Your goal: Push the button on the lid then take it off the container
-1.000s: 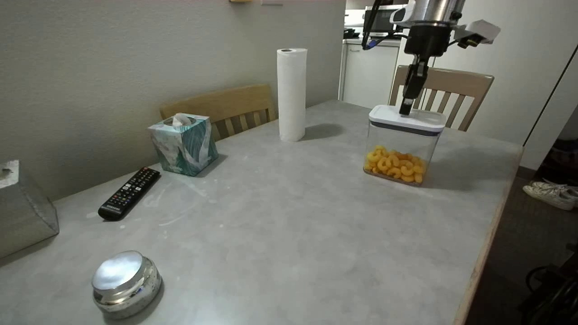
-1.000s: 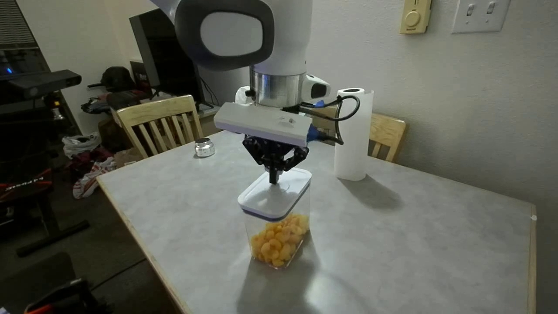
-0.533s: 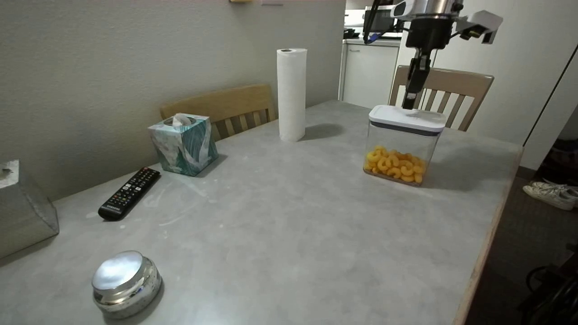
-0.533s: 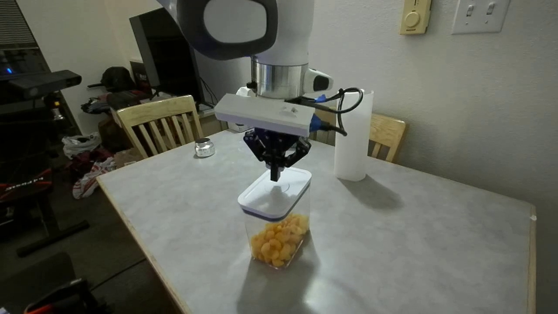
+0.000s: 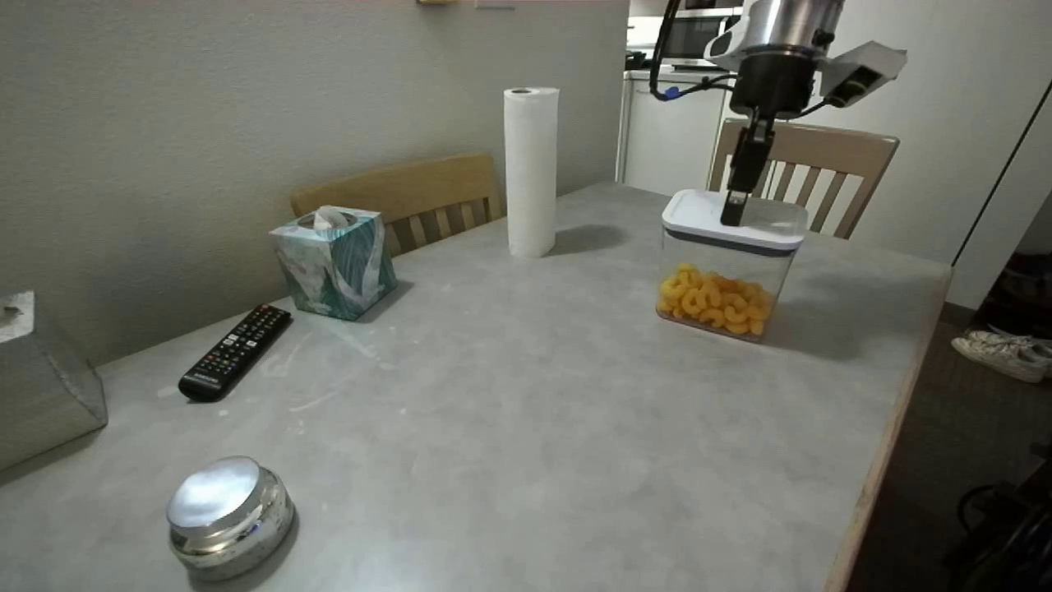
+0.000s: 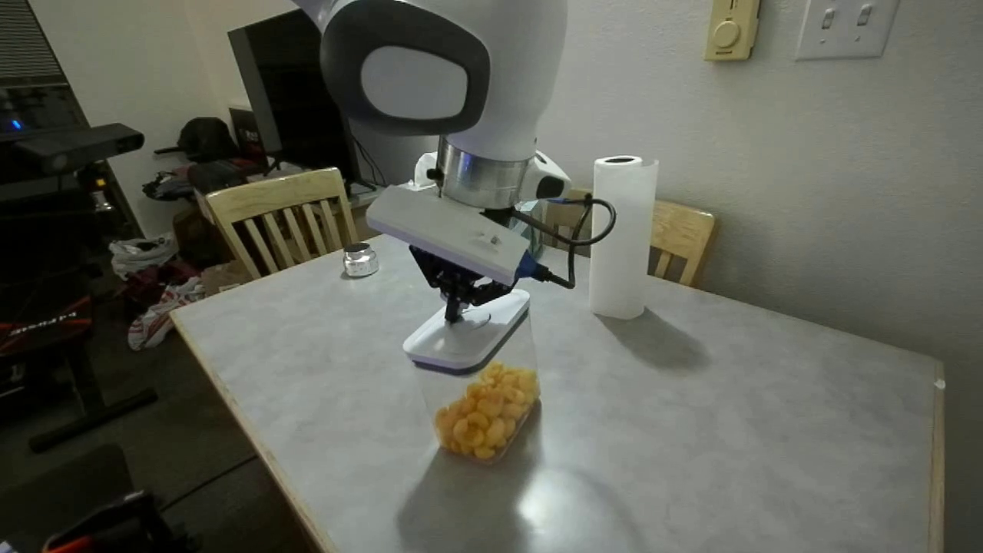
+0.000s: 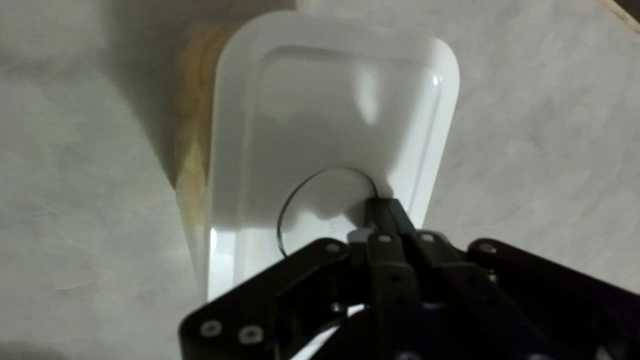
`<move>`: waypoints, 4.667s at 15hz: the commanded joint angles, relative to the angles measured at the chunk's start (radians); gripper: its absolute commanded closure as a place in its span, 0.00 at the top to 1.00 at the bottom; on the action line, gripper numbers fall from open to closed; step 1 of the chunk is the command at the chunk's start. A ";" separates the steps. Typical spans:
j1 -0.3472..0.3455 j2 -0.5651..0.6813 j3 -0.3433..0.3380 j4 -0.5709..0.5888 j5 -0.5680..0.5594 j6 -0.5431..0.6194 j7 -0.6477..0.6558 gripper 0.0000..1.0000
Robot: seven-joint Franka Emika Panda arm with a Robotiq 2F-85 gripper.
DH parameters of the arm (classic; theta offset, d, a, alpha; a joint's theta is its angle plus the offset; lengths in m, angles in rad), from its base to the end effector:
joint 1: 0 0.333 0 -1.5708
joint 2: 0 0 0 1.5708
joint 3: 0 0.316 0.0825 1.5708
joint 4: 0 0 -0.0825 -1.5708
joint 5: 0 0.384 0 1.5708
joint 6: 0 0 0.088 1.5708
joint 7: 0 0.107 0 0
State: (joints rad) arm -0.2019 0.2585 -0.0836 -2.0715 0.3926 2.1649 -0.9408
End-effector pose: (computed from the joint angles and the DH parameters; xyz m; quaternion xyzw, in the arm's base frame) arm 0.5487 -0.1445 0.2953 -0.9663 -0.2000 -0.0166 0.1614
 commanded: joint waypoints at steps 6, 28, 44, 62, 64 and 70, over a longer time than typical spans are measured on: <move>-0.032 0.026 -0.020 -0.006 -0.058 -0.010 -0.005 0.00; -0.033 0.075 -0.023 0.085 -0.254 0.023 0.039 0.00; -0.033 0.052 -0.038 0.067 -0.275 -0.016 0.153 0.26; -0.052 0.027 -0.013 0.096 -0.288 -0.033 0.016 1.00; -0.059 0.030 -0.008 0.098 -0.277 -0.031 -0.071 1.00; -0.083 0.044 -0.013 0.127 -0.265 -0.097 -0.342 1.00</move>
State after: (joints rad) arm -0.2545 0.2886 -0.1110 -1.9765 0.1069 2.1225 -1.1668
